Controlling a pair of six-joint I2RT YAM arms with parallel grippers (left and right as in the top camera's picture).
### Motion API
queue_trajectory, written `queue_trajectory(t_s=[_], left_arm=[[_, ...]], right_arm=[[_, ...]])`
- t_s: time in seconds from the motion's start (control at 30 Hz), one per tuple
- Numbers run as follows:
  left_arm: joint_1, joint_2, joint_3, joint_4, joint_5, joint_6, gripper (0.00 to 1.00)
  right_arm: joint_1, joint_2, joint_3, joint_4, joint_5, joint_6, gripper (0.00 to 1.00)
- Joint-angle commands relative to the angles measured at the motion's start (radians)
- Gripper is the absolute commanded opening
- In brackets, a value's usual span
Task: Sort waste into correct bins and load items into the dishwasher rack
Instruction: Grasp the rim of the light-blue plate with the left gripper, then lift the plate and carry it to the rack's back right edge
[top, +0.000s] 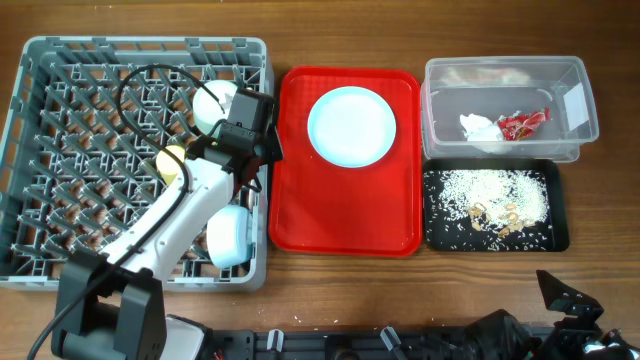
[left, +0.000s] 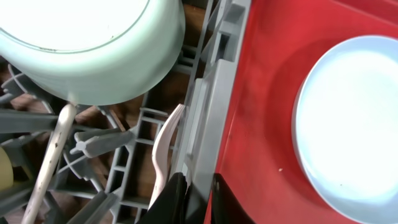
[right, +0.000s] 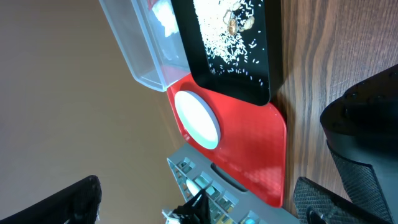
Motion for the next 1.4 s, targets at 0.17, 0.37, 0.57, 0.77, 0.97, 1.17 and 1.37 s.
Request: queue_trajectory(t_s=[0.17, 0.37, 0.57, 0.77, 0.97, 1.17, 1.37], left_arm=[[-0.011, -0.06, 0.123, -0.053, 0.042, 0.043, 0.26], [-0.254, -0.091, 0.269, -0.051, 0.047, 0.043, 0.38], [-0.419, 0.227, 0.269, 0.232, 0.047, 0.043, 0.54], [-0.467, 0.485, 0.269, 0.442, 0.027, 0.043, 0.56], [-0.466, 0.561, 0.269, 0.38, -0.018, 0.043, 0.47], [-0.464, 0.53, 0.281, 0.329, -0.081, 0.043, 0.04], [-0.407, 0.026, 0.311, 0.182, -0.031, 0.043, 0.04]], right_arm=[[0.0, 0.005, -0.001, 0.002, 0.0, 0.007, 1.0], [0.0, 0.005, -0.001, 0.002, 0.0, 0.007, 1.0], [0.0, 0.005, -0.001, 0.002, 0.0, 0.007, 0.99], [0.0, 0.005, -0.001, 0.002, 0.0, 0.007, 1.0], [0.0, 0.005, -0.001, 0.002, 0.0, 0.007, 1.0], [0.0, 0.005, -0.001, 0.002, 0.0, 0.008, 1.0], [0.0, 0.005, -0.001, 0.002, 0.0, 0.007, 1.0]])
